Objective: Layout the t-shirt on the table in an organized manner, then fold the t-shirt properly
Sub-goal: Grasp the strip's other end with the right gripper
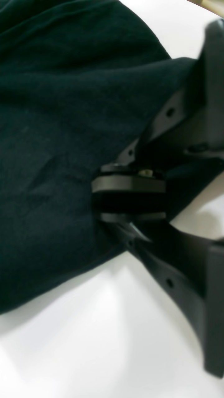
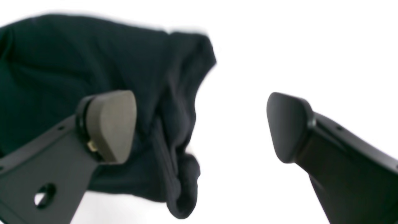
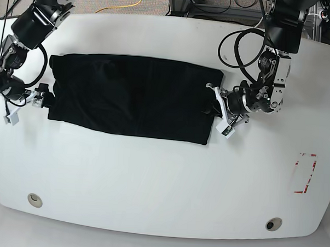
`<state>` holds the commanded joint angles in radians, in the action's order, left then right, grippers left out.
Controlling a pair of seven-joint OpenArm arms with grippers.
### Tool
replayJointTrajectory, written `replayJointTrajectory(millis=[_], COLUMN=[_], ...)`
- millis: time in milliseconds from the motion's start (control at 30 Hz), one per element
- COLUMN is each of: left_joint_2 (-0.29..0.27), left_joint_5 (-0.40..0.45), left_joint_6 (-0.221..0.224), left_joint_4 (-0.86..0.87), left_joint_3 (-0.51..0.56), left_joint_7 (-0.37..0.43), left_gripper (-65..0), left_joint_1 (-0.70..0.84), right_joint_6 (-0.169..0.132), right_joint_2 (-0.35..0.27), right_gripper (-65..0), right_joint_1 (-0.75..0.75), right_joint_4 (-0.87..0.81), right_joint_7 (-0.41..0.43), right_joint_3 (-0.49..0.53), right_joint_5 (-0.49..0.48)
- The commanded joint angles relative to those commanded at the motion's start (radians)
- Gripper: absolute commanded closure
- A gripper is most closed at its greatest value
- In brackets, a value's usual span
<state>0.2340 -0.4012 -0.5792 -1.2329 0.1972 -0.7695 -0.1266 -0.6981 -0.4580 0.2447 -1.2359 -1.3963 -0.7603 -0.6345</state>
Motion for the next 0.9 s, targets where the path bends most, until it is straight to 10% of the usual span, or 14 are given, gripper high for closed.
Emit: replayJointTrajectory(millis=[900], left_joint_2=[0.0], left_joint_5=[0.0], left_joint_6=[0.0], left_joint_4=[-0.006], left_joint_3=[0.003], left_joint_7=[-0.003], left_gripper=[-6.8], left_joint_1=[0.002], right_joint_6=[0.0], right_joint_2=[0.138], right_gripper=[-64.2], right_joint_1=[-0.08], right_joint_4=[0.021], right_joint_7=[0.054], right_joint_3=[0.14], right_joint_5=[-0.044])
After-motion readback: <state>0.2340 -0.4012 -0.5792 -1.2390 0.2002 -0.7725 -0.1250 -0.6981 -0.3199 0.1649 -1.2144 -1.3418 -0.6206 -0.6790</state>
